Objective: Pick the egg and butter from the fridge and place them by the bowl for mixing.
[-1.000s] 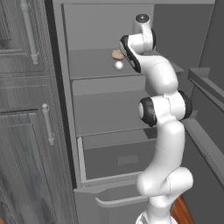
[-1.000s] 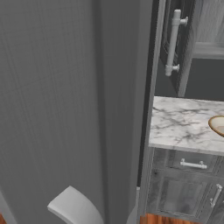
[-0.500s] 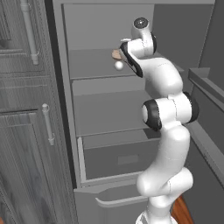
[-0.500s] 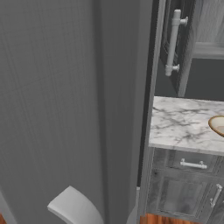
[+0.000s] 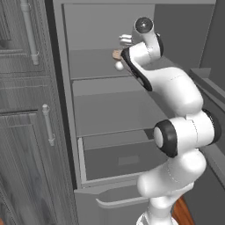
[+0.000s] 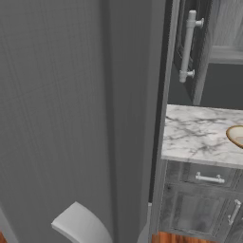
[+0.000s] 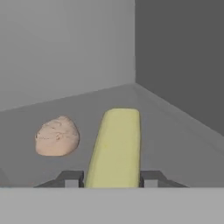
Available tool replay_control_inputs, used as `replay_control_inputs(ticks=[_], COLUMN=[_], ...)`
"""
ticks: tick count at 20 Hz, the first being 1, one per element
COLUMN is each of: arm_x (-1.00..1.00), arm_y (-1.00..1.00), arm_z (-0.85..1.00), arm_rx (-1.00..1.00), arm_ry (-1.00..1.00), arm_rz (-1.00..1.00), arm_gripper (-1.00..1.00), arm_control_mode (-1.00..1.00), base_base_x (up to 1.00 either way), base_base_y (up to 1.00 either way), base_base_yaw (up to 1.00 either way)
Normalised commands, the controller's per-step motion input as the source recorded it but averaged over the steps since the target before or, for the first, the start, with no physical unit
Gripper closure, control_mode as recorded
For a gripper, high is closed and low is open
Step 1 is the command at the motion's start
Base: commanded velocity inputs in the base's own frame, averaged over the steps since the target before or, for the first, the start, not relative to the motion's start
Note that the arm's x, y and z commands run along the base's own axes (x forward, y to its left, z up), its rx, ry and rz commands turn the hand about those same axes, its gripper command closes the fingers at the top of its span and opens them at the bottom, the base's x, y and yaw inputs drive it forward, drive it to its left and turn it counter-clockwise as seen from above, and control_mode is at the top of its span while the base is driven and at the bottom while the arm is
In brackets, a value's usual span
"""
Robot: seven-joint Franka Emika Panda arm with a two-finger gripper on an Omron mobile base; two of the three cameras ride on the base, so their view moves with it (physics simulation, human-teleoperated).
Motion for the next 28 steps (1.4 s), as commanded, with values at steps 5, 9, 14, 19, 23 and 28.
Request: replay_control_inputs(ticks=[5, 9, 14, 19, 23, 28], arm_x=[-1.00, -1.00, -1.00, -1.00, -1.00, -0.25], arm_y=[0.61, 0.49, 0.42, 0.24, 0.26, 0.04], arm_z=[-0.15, 0.04, 0.18, 0.02, -0.05, 0.00], arm_rx=[-0.07, 0.01, 0.10, 0.19, 0.09, 0.00], arm_ry=[-0.34, -0.23, 0.02, 0.15, 0.11, -0.01], arm_rz=[0.00, 0.00, -0.06, -0.16, -0.14, -0.02], arm_gripper=[1.00, 1.00, 1.00, 1.00, 1.00, 1.00], arm_control_mode=[-1.00, -1.00, -1.00, -1.00, -1.00, -1.00], base_base_x=[0.00, 0.00, 0.00, 0.00, 0.00, 0.00], base_base_y=[0.00, 0.00, 0.00, 0.00, 0.00, 0.00], base_base_yaw=[0.00, 0.00, 0.00, 0.00, 0.00, 0.00])
